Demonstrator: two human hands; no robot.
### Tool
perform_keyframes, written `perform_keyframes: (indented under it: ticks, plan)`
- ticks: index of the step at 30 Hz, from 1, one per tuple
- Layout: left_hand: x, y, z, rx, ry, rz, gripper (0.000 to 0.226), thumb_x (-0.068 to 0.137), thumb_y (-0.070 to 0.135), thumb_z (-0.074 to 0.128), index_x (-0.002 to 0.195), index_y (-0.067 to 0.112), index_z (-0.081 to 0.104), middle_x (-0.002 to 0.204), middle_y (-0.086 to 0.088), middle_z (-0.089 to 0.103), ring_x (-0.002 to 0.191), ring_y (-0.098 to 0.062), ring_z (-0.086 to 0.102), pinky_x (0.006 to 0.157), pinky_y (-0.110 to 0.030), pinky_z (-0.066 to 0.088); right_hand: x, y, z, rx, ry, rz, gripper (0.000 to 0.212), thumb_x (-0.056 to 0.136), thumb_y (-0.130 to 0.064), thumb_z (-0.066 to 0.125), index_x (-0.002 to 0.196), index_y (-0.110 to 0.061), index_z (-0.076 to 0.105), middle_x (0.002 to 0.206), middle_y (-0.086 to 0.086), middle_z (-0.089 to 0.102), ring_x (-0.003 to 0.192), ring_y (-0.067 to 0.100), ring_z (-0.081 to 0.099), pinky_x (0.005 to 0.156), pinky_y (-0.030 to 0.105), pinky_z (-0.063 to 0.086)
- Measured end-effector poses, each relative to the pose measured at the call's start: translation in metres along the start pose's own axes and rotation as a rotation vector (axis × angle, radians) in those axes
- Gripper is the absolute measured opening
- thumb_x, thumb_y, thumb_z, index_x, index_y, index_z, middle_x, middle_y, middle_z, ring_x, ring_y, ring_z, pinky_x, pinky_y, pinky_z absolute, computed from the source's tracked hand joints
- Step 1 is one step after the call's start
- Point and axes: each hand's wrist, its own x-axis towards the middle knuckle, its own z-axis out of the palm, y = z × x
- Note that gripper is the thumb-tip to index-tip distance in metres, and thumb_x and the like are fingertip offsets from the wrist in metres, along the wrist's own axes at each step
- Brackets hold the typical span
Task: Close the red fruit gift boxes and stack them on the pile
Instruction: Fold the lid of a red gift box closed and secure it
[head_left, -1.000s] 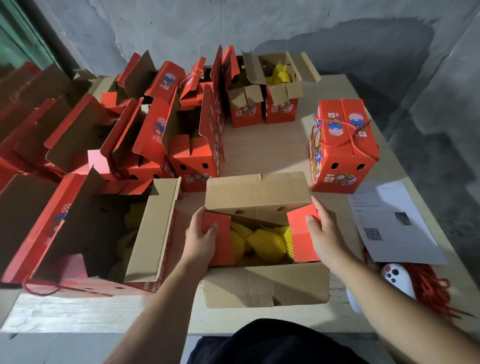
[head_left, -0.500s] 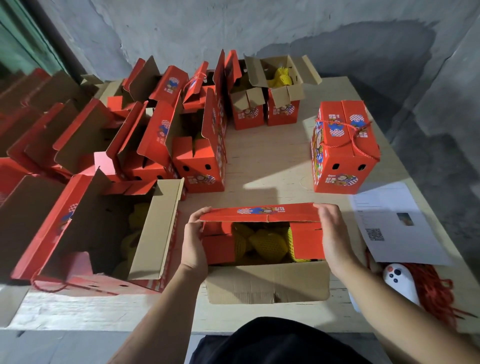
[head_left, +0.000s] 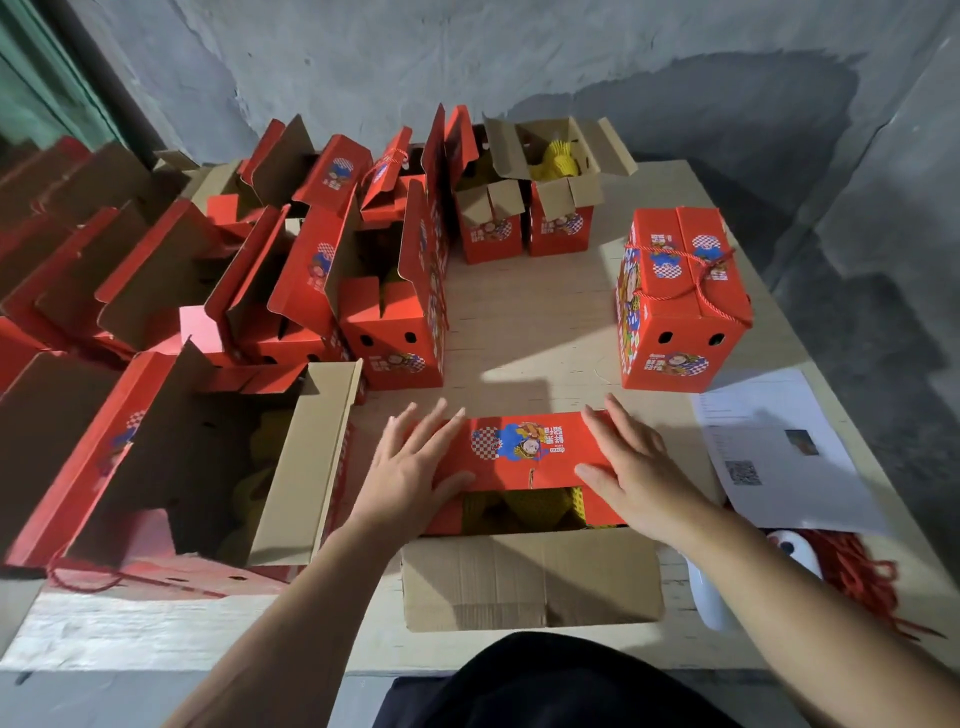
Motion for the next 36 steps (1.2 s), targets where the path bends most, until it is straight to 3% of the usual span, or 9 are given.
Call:
perform_keyframes:
  ticks: [3,10,14,16,24,27,30,33,36]
  plan:
    - [0.002,0.002,0.0,0.003,-0.121,-0.021,0.08,0.095,0.069,0.038,0.165,0.035,0.022,0.173,0.009,0.016,0.16,-0.03,0.003,0.129,-0.056,0.005,-0.007,-0.003,-0.003,-0.239,-0.05,-0.024,0.071,0.105,-0.058,0.037,0.164,-0.039,0.003,0.171,-0.01,-0.019,0.158,0.025,-0.01,0.127,0.049,0.007]
    - [-0.001,0.003,0.002,-0.091,-0.066,-0.051,0.082,0.091,0.075,0.038,0.162,0.035,0.031,0.169,0.01,0.028,0.158,-0.025,0.009,0.128,-0.052,0.017,-0.06,0.02,-0.011,-0.349,0.145,-0.534,0.081,0.073,0.019,0.075,0.142,-0.019,0.063,0.158,0.007,0.048,0.146,0.033,0.043,0.108,0.056,0.049]
    - [-0.002,0.002,0.002,-0.165,-0.044,-0.058,0.079,0.09,0.072,0.047,0.16,0.034,0.038,0.167,0.01,0.033,0.156,-0.025,0.012,0.127,-0.046,0.018,-0.082,0.059,-0.013,-0.516,-0.156,-0.412,0.105,0.092,-0.013,0.067,0.163,-0.044,-0.004,0.172,-0.013,-0.014,0.159,0.014,-0.012,0.124,0.049,0.028]
    - [-0.002,0.001,0.002,-0.21,-0.034,-0.068,0.08,0.088,0.071,0.052,0.158,0.033,0.042,0.165,0.01,0.036,0.155,-0.026,0.014,0.126,-0.045,0.017,-0.084,0.066,-0.01,-0.493,-0.212,-0.371,0.109,0.092,-0.044,0.07,0.159,-0.049,-0.015,0.169,-0.018,-0.022,0.158,0.011,-0.014,0.124,0.048,0.026]
    - [0.013,-0.002,-0.013,-0.365,-0.146,-0.12,0.066,0.09,0.03,0.081,0.149,0.027,0.053,0.159,0.001,0.044,0.157,-0.031,0.015,0.127,-0.041,0.004,-0.074,0.027,0.0,0.483,0.204,-0.144,0.042,0.104,-0.053,0.05,0.145,-0.044,0.051,0.136,-0.016,0.062,0.131,0.008,0.056,0.109,0.047,0.048]
    - [0.009,-0.003,-0.023,-0.759,-0.134,-0.168,0.035,0.097,0.042,0.07,0.129,0.028,0.072,0.147,-0.011,0.06,0.148,-0.036,0.043,0.124,-0.051,0.024,-0.062,0.005,0.003,0.436,0.389,-0.046,0.061,0.103,-0.034,0.058,0.159,-0.033,0.033,0.136,-0.009,0.052,0.128,0.004,0.05,0.109,0.023,0.042]
    - [0.003,0.004,-0.032,-1.375,-0.173,-0.557,0.055,0.096,0.06,0.044,0.124,0.025,0.077,0.141,-0.014,0.065,0.129,-0.03,0.061,0.117,-0.047,0.041,-0.055,-0.004,0.007,0.007,0.484,-0.174,0.062,0.1,-0.021,0.065,0.158,-0.023,0.043,0.152,0.005,0.043,0.139,0.026,0.041,0.114,0.039,0.039]
    - [0.006,0.013,-0.027,-0.917,-0.038,-0.449,0.054,0.093,0.062,0.045,0.116,0.027,0.08,0.136,-0.004,0.069,0.133,-0.028,0.058,0.118,-0.053,0.039,-0.055,-0.006,0.018,-0.188,0.198,-0.12,0.084,0.095,-0.058,0.061,0.163,-0.02,0.029,0.168,0.004,0.019,0.153,0.029,0.018,0.124,0.05,0.025]
    - [-0.003,0.028,-0.008,-0.13,0.138,-0.014,0.061,0.088,0.078,0.053,0.125,0.032,0.07,0.13,0.009,0.064,0.132,-0.025,0.045,0.119,-0.056,0.028,-0.052,-0.005,0.022,-0.285,0.182,-0.113,0.106,0.077,-0.073,0.069,0.159,-0.018,0.029,0.161,0.001,0.025,0.15,0.029,0.023,0.123,0.046,0.024]
